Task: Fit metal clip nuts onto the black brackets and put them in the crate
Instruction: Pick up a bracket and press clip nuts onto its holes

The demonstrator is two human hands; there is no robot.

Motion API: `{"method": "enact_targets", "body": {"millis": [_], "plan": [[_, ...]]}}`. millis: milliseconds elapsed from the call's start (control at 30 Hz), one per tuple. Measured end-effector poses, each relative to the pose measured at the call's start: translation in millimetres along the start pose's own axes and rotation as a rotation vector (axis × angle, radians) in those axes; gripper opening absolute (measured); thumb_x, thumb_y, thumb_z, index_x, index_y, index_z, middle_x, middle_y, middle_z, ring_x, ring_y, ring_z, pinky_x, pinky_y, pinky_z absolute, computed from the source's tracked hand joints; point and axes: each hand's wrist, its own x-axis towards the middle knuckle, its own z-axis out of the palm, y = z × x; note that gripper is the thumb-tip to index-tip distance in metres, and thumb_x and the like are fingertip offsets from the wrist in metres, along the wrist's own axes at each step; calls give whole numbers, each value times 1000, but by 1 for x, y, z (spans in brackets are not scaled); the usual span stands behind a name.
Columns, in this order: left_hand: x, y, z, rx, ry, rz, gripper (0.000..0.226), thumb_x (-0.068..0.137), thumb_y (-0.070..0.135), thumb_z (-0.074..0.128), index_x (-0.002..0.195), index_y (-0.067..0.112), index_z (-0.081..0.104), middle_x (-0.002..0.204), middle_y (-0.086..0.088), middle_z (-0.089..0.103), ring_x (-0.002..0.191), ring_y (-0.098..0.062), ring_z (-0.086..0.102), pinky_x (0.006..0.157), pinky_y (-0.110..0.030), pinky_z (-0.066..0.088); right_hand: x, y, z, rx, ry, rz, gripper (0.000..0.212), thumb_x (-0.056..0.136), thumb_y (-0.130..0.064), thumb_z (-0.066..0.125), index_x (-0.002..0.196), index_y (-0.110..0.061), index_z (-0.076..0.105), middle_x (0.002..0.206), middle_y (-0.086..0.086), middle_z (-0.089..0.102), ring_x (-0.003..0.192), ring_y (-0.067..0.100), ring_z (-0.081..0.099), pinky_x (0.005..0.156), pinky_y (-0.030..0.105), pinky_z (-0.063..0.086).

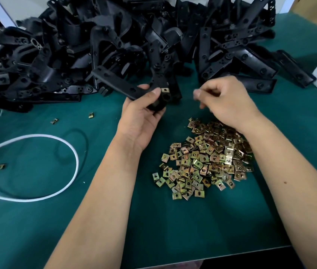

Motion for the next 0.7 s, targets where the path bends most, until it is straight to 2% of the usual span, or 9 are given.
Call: {"method": "enact_targets", "body": {"millis": [100,167,233,267,367,467,533,633,700], "plan": [[3,2,-3,-101,62,13,31,88,3,73,103,19,50,97,-5,71,104,-27,69,72,-30,58,0,3,-5,-222,-175,-19,18,86,-46,79,85,-28,77,80,-12,73,76,3,66,72,27,50],[3,2,-3,-125,89,22,34,87,3,74,106,18,49,96,-5,70,104,-28,69,72,-30,58,0,2,-3,-253,-250,-40,19,79,-47,84,79,-30,77,74,-14,71,70,0,64,66,21,46],[4,1,-3,-136,101,27,33,87,2,74,102,19,51,94,-6,71,104,-29,70,72,-30,58,0,0,-1,-282,-284,-77,16,79,-44,85,77,-31,76,67,-18,67,65,-5,59,58,11,37],[4,1,-3,-135,104,28,32,87,1,74,100,20,52,94,-6,72,105,-29,70,72,-30,59,0,-1,0,-292,-299,-85,15,80,-42,85,77,-31,77,66,-18,66,64,-6,58,57,11,36],[4,0,-2,-128,98,32,32,87,0,73,98,21,53,95,-6,72,106,-29,70,72,-30,59,-2,-5,3,-296,-334,-99,12,86,-38,81,80,-28,75,72,-14,68,66,0,58,62,20,38],[4,0,-3,-110,76,44,33,87,-1,71,102,21,52,95,-6,72,103,-28,72,72,-30,59,-4,-9,7,-285,-330,-134,11,93,-33,75,84,-27,71,79,-13,68,73,1,59,65,23,40],[3,1,-2,-100,66,53,37,88,-2,70,109,20,49,94,-5,72,100,-27,74,75,-31,59,-4,-10,10,-218,-265,-145,11,97,-29,70,88,-24,66,82,-11,69,76,2,61,67,22,43],[2,1,-1,-79,55,55,42,88,-3,68,117,19,47,93,-4,71,98,-27,74,79,-33,58,-5,-11,14,52,-153,-111,8,99,-17,66,92,-19,63,78,-5,75,70,5,67,67,18,50],[1,0,0,-50,36,48,42,87,-2,68,117,19,47,94,-4,69,96,-26,74,76,-33,59,-4,-11,17,224,-101,-102,5,99,-10,65,99,-15,67,79,0,76,69,4,67,65,16,51]]}}
